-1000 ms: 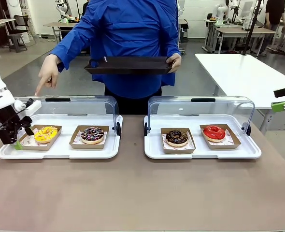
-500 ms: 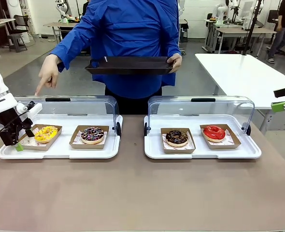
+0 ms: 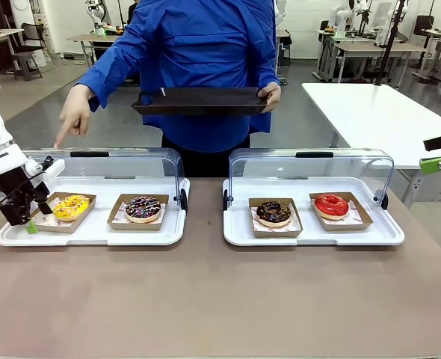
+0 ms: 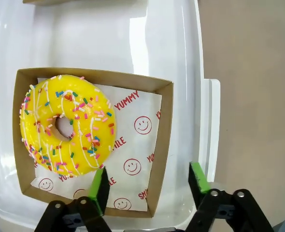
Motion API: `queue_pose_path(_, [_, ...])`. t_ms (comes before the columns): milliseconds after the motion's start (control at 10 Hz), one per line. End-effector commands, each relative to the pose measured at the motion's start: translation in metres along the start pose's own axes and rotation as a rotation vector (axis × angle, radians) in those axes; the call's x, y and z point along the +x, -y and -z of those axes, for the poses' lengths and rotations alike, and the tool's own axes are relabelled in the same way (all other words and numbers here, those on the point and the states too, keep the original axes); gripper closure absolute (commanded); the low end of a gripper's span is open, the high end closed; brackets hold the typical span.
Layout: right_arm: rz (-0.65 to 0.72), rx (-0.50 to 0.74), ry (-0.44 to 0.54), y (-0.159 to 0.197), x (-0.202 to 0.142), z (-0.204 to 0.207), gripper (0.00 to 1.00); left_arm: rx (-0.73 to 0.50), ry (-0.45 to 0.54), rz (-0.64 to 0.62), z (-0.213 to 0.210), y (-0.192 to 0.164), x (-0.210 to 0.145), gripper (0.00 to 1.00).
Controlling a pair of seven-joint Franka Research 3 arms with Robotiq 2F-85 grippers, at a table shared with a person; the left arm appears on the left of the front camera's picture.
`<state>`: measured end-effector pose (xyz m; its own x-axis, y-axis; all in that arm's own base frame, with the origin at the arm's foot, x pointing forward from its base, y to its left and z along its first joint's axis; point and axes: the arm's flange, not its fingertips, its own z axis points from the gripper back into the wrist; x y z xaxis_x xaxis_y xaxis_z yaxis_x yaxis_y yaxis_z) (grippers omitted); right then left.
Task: Provide the desired donut to the person.
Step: Pick up and lift the Paper togo box containing the Donut pointed at by the person.
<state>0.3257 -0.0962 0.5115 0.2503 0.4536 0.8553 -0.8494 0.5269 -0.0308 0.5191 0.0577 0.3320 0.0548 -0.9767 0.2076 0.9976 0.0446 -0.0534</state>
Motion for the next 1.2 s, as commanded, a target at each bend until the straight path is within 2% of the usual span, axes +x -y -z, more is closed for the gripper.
queue_pose_path(0, [-0.011, 0.006, 0.014, 0.002, -0.001, 0.001, 0.00, -0.002, -0.029, -0.035, 0.001, -0.002, -0.003, 1.00])
queue_pose_path(100, [-0.011, 0.006, 0.014, 0.002, -0.001, 0.001, 0.00, 0.001, -0.037, -0.045, 0.002, -0.002, -0.003, 0.65])
queue_pose_path(200, [-0.011, 0.006, 0.014, 0.002, -0.001, 0.001, 0.00, 0.003, -0.045, -0.054, 0.002, -0.002, -0.004, 1.00])
queue_pose_path(800, [-0.011, 0.006, 0.014, 0.002, -0.001, 0.001, 0.00, -0.001, -0.063, -0.034, -0.003, 0.004, -0.006, 1.00])
queue_pose_path(900, [-0.011, 0.006, 0.014, 0.002, -0.001, 0.001, 0.00, 0.013, -0.055, -0.025, -0.007, 0.010, -0.005, 1.00])
queue_pose_path(1100, [-0.011, 0.006, 0.014, 0.002, -0.001, 0.001, 0.00, 0.084, -0.080, -0.020, -0.025, 0.046, 0.003, 1.00])
